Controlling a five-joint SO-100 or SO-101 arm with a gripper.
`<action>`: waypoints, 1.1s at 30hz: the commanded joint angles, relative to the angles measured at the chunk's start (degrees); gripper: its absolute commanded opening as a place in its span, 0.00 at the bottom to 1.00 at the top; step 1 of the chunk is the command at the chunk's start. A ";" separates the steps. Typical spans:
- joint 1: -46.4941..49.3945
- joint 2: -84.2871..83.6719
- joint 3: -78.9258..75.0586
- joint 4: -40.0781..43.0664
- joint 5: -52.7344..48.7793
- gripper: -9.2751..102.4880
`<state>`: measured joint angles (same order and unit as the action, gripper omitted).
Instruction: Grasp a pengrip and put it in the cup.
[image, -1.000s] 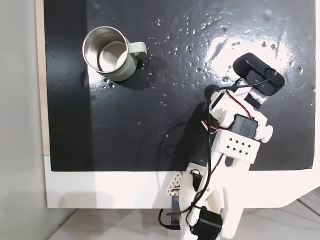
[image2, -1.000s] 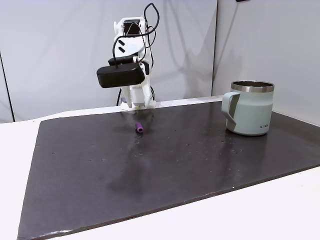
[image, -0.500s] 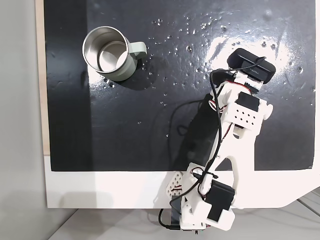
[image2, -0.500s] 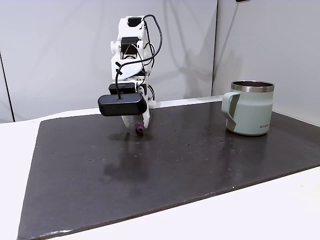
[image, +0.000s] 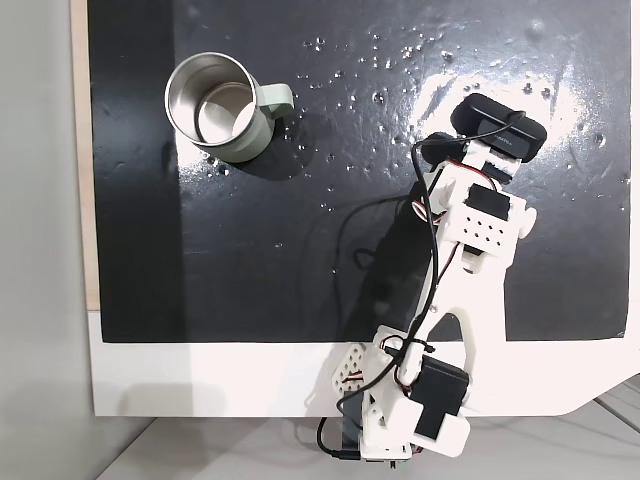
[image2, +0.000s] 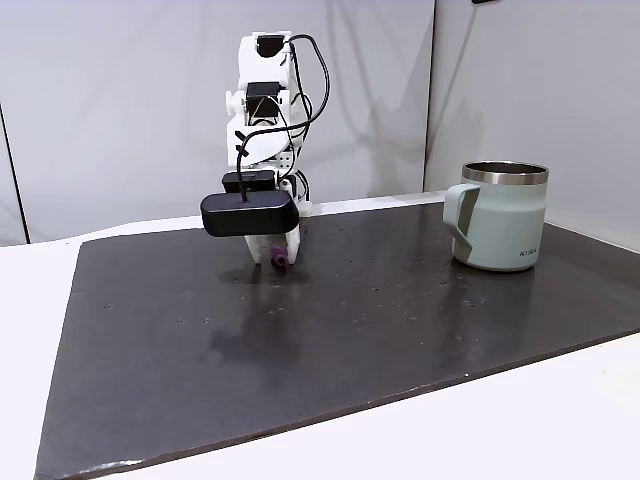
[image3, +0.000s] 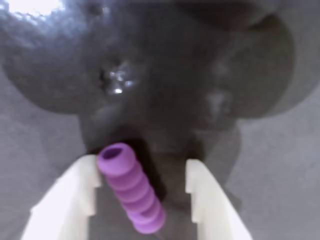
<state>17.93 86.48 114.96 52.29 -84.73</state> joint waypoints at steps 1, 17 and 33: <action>-1.67 1.05 1.85 -1.49 0.18 0.20; -3.96 6.94 -2.99 4.66 8.53 0.09; -26.02 17.14 -26.81 33.13 37.88 0.09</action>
<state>-5.10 100.46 94.31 82.97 -51.94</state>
